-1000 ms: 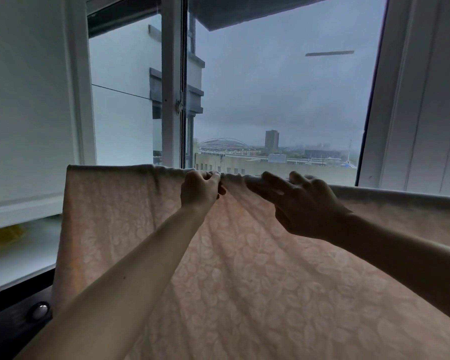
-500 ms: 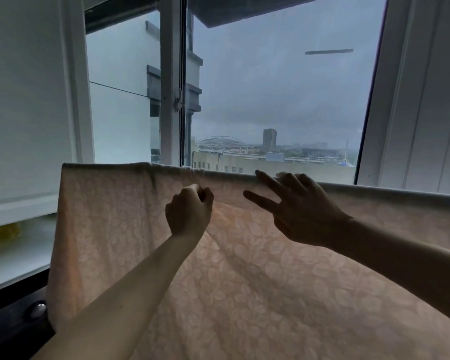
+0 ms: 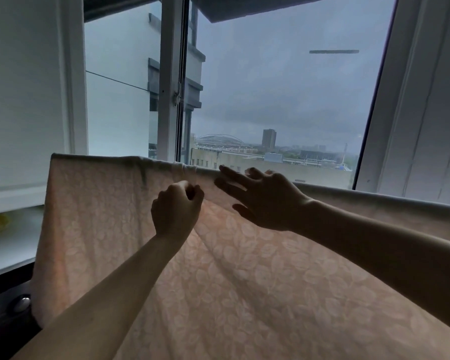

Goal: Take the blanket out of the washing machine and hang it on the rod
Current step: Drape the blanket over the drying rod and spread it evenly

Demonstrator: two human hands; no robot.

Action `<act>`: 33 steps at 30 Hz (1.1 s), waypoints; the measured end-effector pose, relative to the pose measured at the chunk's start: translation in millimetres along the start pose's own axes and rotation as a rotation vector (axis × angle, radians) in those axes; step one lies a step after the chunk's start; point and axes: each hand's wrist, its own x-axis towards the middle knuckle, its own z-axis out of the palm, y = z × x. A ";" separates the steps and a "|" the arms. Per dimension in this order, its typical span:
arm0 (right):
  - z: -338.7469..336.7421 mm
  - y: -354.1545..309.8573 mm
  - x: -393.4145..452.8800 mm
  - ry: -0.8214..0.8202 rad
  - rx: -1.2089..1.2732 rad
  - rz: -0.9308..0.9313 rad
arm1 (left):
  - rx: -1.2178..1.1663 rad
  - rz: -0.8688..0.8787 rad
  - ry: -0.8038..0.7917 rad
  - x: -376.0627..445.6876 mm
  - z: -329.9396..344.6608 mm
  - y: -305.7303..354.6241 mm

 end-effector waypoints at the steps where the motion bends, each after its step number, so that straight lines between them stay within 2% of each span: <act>1: 1.3 0.4 0.9 -0.010 -0.015 -0.012 | -0.019 -0.008 0.000 0.0 0.8 0.0; 9: 7.3 -15.0 17.3 -0.025 -0.055 0.059 | -0.085 -0.069 -0.018 17.2 -8.0 -14.3; 13: 8.0 -23.0 21.9 -0.004 -0.066 0.093 | 0.002 -0.146 0.011 47.0 -17.9 -23.7; 19: 1.4 -35.9 26.6 -0.016 -0.065 0.171 | 0.085 -0.224 -0.199 92.2 -22.7 -28.2; 23: -1.6 -35.9 19.7 -0.049 -0.074 0.180 | -0.116 -0.130 -0.287 91.9 -20.4 -20.8; 25: -2.5 -33.7 15.2 -0.074 -0.077 0.185 | -0.113 -0.039 -0.311 92.1 -25.8 -16.7; 26: -3.2 -32.6 13.6 -0.087 -0.085 0.178 | -0.077 0.004 -0.285 94.0 -30.3 -17.2; 30: -5.1 -33.9 14.4 -0.120 -0.131 0.144 | 0.057 0.105 0.036 85.6 -45.7 -40.9; 31: -6.3 -35.5 16.7 -0.106 -0.127 0.144 | 0.053 0.096 0.022 75.2 -46.1 -48.5; 33: -9.1 -38.2 22.1 -0.098 -0.087 0.141 | 0.005 0.045 -0.126 56.2 -42.4 -62.9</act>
